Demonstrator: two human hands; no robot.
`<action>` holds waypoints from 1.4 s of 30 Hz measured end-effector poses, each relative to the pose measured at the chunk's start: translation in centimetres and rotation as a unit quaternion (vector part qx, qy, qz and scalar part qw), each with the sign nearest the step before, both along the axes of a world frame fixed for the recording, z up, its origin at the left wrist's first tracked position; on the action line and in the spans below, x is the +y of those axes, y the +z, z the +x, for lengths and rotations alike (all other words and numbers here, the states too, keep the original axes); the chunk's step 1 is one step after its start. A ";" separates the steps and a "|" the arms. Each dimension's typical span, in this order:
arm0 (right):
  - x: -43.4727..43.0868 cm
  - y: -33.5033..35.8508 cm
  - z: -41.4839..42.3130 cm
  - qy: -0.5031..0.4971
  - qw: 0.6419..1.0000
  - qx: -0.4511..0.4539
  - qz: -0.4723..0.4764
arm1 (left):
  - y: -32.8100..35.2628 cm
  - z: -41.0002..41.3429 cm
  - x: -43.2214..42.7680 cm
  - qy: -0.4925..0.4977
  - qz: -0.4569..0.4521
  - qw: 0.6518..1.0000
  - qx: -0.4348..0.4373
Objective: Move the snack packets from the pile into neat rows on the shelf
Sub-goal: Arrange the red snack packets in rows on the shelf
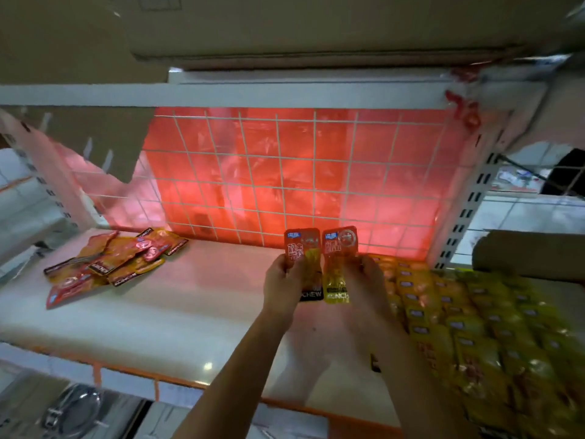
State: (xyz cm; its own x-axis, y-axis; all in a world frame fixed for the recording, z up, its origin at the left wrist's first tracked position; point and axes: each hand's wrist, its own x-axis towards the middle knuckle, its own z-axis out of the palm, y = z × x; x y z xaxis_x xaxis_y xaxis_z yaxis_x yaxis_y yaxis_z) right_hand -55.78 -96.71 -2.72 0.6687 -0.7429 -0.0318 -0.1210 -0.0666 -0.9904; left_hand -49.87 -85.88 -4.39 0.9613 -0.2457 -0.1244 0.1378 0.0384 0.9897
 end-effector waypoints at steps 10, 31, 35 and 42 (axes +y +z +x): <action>-11.0 2.2 -12.3 0.003 1.000 -0.007 0.013 | 1.4 -9.9 -11.0 -0.042 -0.011 0.999 0.019; -30.3 0.5 -31.8 -0.072 0.994 0.017 0.075 | 0.5 -26.9 -31.0 -0.196 0.120 0.973 -0.025; -32.3 0.6 -34.1 -0.126 0.987 0.020 0.098 | -0.6 -28.8 -33.9 -0.215 0.191 0.956 -0.057; -34.6 0.5 -37.1 -0.187 0.981 -0.030 0.041 | -2.9 -30.7 -36.6 -0.208 0.283 0.931 -0.100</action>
State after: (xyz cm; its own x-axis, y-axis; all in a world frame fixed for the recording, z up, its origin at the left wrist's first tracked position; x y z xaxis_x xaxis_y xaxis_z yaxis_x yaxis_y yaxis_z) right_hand -92.88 -131.34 -2.18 0.3529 -0.9330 -0.0708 -0.0631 0.0518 -0.9967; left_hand -80.61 -122.50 -7.25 0.8155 -0.5516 -0.1754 -0.1658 -0.5129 0.8422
